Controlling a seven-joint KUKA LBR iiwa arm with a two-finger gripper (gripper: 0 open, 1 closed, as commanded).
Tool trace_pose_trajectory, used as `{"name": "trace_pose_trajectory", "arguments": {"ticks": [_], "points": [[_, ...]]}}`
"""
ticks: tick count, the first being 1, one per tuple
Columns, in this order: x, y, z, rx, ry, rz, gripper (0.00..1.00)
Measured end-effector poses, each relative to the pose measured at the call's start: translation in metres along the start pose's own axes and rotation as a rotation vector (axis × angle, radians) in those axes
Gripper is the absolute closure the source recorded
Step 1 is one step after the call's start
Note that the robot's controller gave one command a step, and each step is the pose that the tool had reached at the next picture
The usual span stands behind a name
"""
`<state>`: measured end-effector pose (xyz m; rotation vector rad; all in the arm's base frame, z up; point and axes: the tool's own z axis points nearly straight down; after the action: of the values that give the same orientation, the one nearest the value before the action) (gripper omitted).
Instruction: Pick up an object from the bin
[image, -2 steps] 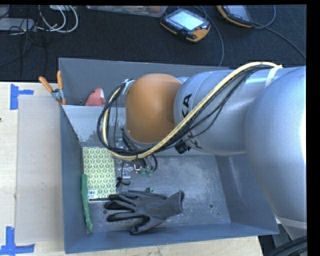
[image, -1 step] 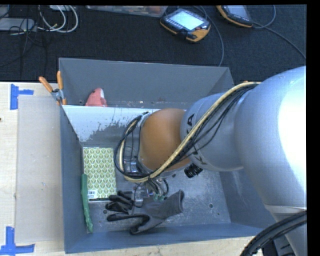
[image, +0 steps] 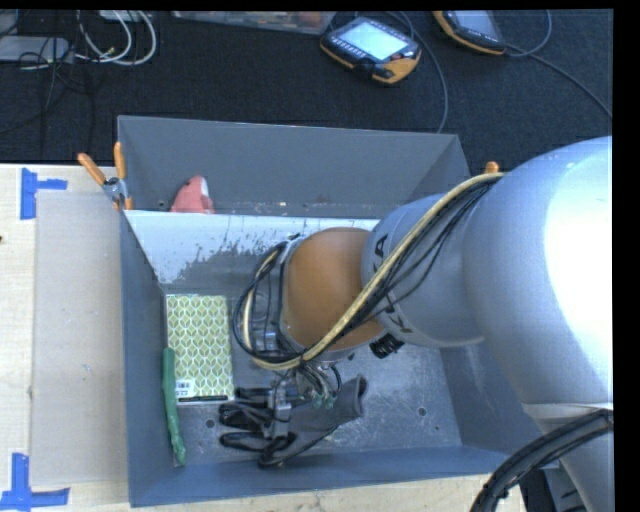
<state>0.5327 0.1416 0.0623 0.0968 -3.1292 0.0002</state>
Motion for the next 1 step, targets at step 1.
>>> {"name": "trace_pose_trajectory", "arguments": {"ticks": [1], "points": [[0.0006, 0.0065, -0.0256, 0.0, -0.003, 0.219, 0.0]]}}
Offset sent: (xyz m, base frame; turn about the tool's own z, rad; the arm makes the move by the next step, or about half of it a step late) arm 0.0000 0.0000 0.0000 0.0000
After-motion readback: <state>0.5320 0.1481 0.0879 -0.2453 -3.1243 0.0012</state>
